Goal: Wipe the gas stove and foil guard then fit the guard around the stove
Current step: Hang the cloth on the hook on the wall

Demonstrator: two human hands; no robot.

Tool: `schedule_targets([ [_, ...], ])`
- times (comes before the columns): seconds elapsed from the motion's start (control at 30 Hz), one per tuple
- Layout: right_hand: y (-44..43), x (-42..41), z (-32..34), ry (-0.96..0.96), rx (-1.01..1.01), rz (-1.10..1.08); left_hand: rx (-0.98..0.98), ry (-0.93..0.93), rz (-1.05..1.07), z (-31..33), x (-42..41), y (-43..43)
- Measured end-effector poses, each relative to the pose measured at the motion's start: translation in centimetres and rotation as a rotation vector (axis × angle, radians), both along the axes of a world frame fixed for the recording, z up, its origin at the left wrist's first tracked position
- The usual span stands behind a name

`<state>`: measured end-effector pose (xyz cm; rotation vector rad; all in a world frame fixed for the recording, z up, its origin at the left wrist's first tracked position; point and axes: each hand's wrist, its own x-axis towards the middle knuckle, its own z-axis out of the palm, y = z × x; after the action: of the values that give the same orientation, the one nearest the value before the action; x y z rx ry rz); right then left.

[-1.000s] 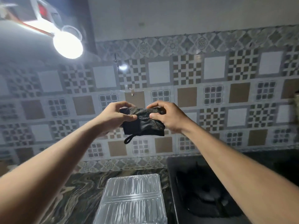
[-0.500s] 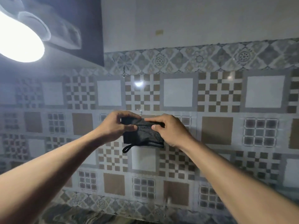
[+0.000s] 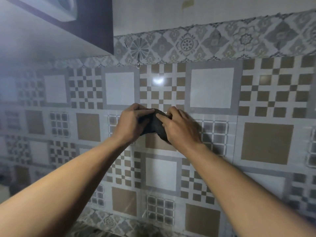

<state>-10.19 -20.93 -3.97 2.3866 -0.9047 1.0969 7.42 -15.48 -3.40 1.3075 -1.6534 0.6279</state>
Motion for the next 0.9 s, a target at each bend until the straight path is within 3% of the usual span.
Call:
schedule_targets([
  [0.2,-0.2,-0.1,-0.7,-0.024,0.005,0.067,0.115,0.076,0.012,-1.1,0.5,0.1],
  [0.47,0.5,-0.5,-0.3,-0.123,0.266,0.131,0.292,0.110,-0.016,0.5,0.2,1.5],
  [0.9,2.9,-1.9,1.6,-0.093,0.276,0.111,0.258,0.174,0.139,1.6,-1.3,4.2],
])
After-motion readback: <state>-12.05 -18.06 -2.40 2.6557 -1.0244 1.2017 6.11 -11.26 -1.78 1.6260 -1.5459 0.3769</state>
